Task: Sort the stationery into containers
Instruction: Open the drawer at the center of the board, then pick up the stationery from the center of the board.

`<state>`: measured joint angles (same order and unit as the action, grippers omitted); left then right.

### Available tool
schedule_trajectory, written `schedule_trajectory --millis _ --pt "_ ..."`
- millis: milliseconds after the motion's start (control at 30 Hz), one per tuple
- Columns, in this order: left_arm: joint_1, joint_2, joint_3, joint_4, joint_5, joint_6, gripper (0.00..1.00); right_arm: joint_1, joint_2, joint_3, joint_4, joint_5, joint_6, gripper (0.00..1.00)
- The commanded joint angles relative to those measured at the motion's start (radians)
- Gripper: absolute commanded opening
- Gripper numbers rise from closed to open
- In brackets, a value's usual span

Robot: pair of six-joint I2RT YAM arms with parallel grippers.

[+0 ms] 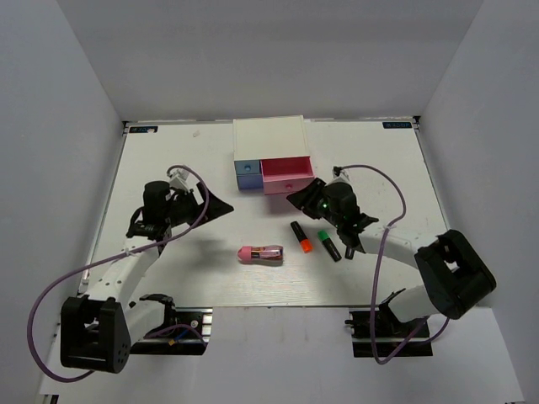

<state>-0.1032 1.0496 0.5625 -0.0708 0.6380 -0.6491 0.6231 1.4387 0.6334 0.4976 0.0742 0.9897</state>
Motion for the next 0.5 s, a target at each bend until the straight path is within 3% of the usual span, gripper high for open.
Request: schedule_trajectory --millis 0,167,300,467 --pt "-0.062 0.015 0.062 -0.145 -0.010 0.043 0.93 0.001 -0.087 -0.053 0.027 -0.040 -0.062 0.46" --pt "-0.168 0.038 0.115 -0.236 -0.064 -0.001 0.93 0.001 -0.213 -0.130 0.056 -0.106 -0.146 0.46" --pt "-0.263 0.098 0.189 -0.340 -0.147 0.084 0.91 0.000 -0.306 -0.190 0.163 -0.189 -0.298 0.44" --pt "-0.366 0.145 0.293 -0.406 -0.233 0.233 0.82 -0.010 -0.415 -0.230 0.223 -0.315 -0.666 0.42"
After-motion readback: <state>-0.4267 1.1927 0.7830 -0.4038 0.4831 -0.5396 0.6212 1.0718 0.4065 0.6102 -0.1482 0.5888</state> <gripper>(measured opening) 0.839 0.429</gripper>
